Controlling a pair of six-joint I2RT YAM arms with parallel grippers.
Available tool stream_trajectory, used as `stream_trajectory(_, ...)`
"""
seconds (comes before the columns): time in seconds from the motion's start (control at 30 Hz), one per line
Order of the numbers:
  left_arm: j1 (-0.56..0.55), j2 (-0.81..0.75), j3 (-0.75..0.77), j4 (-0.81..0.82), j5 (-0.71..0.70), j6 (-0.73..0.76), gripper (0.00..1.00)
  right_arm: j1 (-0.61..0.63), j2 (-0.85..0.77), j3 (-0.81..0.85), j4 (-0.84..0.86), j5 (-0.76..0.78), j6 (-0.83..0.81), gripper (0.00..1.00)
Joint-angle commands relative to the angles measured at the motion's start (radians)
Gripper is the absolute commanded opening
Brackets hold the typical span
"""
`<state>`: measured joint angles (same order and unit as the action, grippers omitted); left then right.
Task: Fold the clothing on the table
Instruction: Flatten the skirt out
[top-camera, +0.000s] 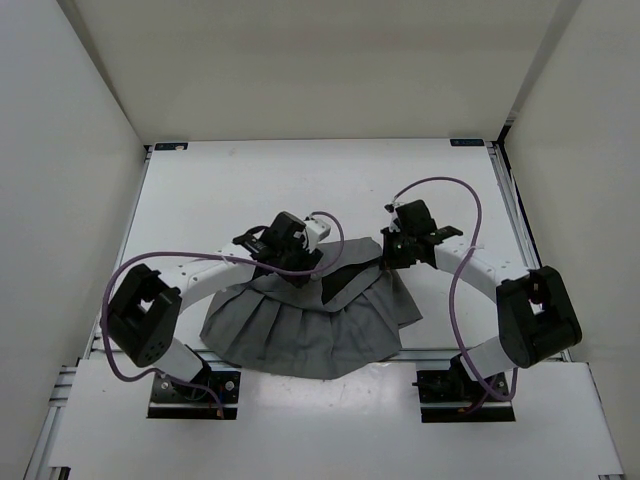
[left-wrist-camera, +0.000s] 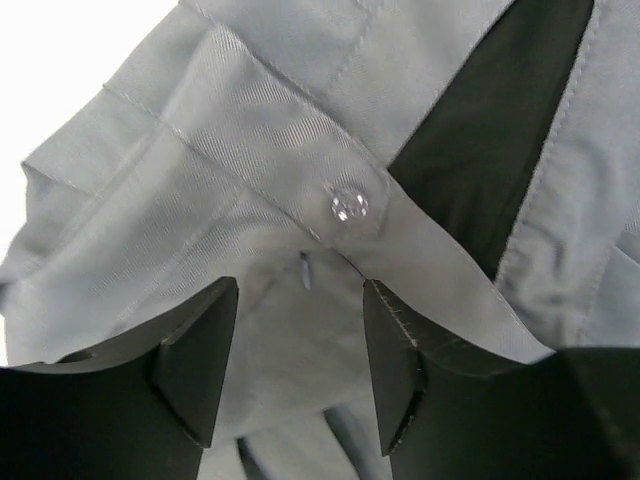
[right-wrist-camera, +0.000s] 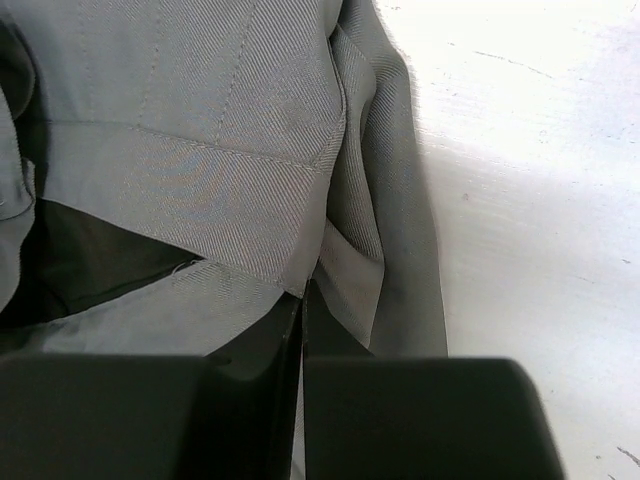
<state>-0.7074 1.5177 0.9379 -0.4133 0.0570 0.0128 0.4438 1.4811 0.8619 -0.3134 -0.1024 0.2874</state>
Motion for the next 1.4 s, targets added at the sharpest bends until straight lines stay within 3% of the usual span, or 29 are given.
stream_trajectory(0.0,0.003,-0.007,0.062,0.025,-0.028,0.088,0.65,0.003,-0.045,0.017,0.008,0.001,-0.001,0.0)
stream_trajectory(0.23,-0.001,0.084,0.093,0.018,0.01,0.136,0.65,0.01,-0.05,0.022,0.003,0.0,0.004,0.0)
stream_trajectory(0.47,-0.001,0.16,0.085,0.019,0.038,0.125,0.58,0.001,-0.054,0.023,-0.004,-0.008,-0.002,0.0)
stream_trajectory(0.57,0.002,0.186,0.079,0.024,0.032,0.11,0.29,-0.007,-0.061,0.02,0.0,-0.01,0.004,0.0)
stream_trajectory(0.63,0.005,0.193,0.087,0.021,0.038,0.107,0.03,-0.01,-0.068,0.02,0.0,-0.013,0.004,0.0)
stream_trajectory(0.67,0.006,0.178,0.082,0.024,0.034,0.089,0.0,-0.008,-0.071,0.014,-0.003,-0.01,0.001,0.0)
stream_trajectory(0.97,0.033,-0.17,0.061,0.034,0.107,-0.086,0.0,-0.059,-0.088,0.075,-0.052,0.03,-0.037,0.0)
stream_trajectory(1.37,0.105,-0.488,-0.18,0.016,0.106,-0.258,0.0,-0.208,-0.166,0.077,-0.144,0.07,-0.08,0.0)
